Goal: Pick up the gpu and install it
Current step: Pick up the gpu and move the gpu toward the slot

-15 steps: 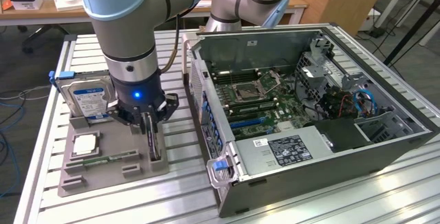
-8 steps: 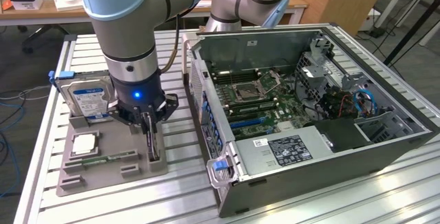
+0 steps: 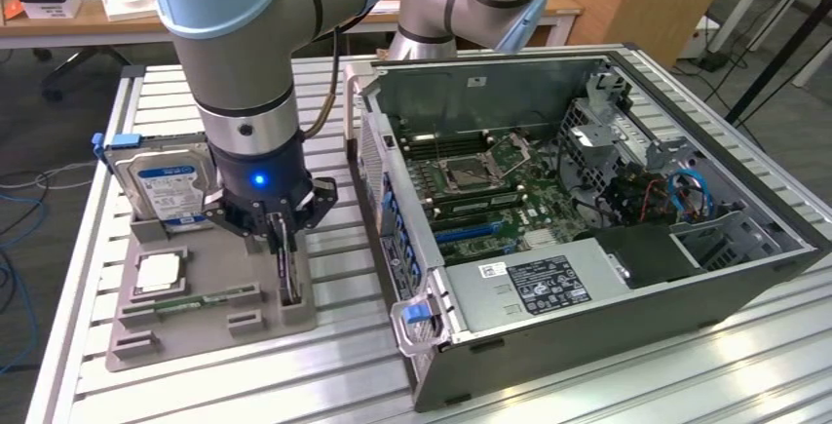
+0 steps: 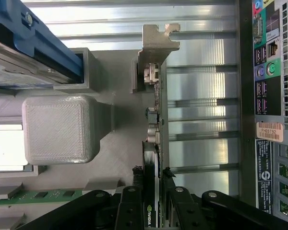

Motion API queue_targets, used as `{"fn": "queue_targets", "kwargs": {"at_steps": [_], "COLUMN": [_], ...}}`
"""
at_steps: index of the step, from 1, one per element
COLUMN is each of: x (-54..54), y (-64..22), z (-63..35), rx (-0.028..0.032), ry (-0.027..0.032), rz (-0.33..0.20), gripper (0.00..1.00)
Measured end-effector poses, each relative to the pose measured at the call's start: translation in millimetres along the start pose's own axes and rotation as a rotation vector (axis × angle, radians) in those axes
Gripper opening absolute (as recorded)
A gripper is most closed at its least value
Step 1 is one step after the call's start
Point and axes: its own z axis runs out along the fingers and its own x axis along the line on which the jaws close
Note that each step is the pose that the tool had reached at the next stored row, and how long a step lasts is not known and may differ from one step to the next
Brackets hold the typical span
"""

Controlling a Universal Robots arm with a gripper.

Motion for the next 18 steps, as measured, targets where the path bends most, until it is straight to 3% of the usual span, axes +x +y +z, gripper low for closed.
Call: {"fn": "queue_targets", "kwargs": {"at_steps": [18], "x": [-0.2], "y": [0.3], "z": [-7.5], "rx": [0.0000], "ry": [0.0000], "rz": [0.000], "gripper": [0.26]}}
